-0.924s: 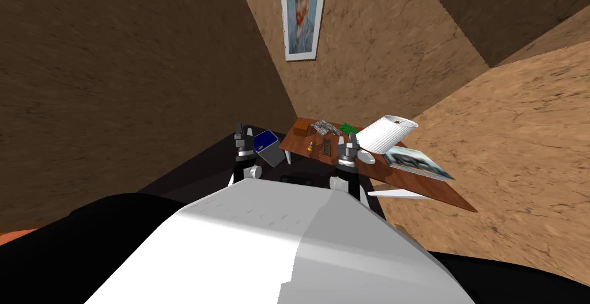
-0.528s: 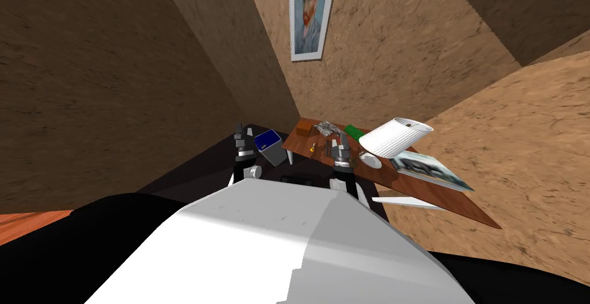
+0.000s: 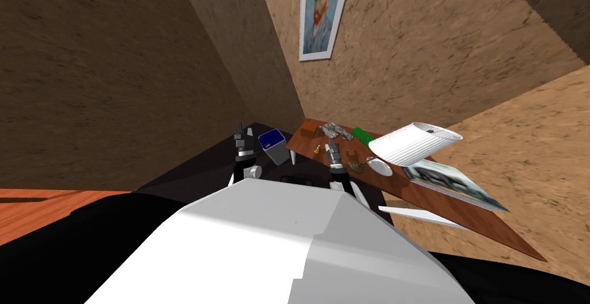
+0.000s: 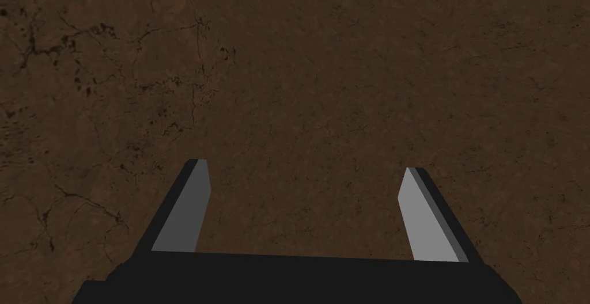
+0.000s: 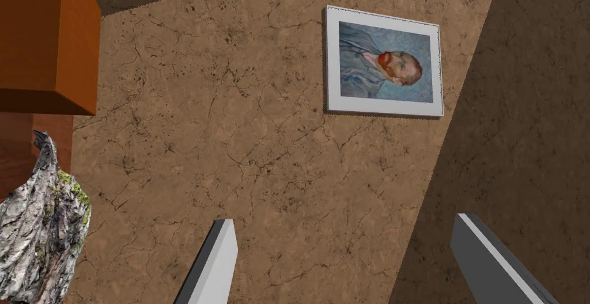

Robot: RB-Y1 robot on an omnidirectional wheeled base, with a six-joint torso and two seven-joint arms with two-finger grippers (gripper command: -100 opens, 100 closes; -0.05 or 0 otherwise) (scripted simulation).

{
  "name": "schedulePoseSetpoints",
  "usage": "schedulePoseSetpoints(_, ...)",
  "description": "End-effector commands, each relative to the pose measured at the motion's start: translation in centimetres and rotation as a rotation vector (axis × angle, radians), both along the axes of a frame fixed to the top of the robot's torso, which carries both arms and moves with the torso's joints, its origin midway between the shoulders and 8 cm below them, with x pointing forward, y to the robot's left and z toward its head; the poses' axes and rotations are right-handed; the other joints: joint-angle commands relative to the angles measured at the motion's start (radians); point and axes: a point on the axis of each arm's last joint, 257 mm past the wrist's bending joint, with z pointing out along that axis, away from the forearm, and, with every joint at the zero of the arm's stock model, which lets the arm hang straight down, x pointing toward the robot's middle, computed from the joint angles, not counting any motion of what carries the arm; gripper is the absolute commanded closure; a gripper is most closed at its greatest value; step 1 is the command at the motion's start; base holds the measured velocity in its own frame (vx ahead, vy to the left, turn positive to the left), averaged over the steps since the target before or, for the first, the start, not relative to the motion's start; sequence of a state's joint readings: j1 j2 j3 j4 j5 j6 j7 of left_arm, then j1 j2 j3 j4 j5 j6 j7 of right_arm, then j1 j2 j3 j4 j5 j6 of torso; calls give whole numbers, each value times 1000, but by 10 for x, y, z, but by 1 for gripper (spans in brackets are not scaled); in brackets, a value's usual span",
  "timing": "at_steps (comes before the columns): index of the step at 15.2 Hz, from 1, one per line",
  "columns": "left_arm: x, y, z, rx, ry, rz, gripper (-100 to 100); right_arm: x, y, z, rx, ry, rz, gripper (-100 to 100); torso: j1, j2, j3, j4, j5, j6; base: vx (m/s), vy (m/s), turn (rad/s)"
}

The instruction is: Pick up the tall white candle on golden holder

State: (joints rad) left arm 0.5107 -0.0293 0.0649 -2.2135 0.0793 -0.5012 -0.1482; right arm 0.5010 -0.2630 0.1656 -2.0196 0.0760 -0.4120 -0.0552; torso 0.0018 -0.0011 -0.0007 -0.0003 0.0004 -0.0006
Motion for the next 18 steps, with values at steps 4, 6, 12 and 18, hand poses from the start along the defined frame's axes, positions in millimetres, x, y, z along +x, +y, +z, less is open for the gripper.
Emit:
schedulePoseSetpoints(4,0,0,0,0,0,0,0,-4,12,-50,-102,99,78,-100,0,0,0,0,0,0,17,29,143)
schedulePoseSetpoints(6,0,0,0,0,0,0,0,-8,15,-70,-146,137,107,-100,0,0,0,0,0,0,18,33,134)
schedulePoseSetpoints(12,0,0,0,0,0,0,0,-18,14,-113,-248,219,167,-100,0,0,0,0,0,0,17,31,140)
schedulePoseSetpoints(18,0,0,0,0,0,0,0,-41,-1,-177,-406,346,247,-100,1,0,0,0,0,0,21,32,155)
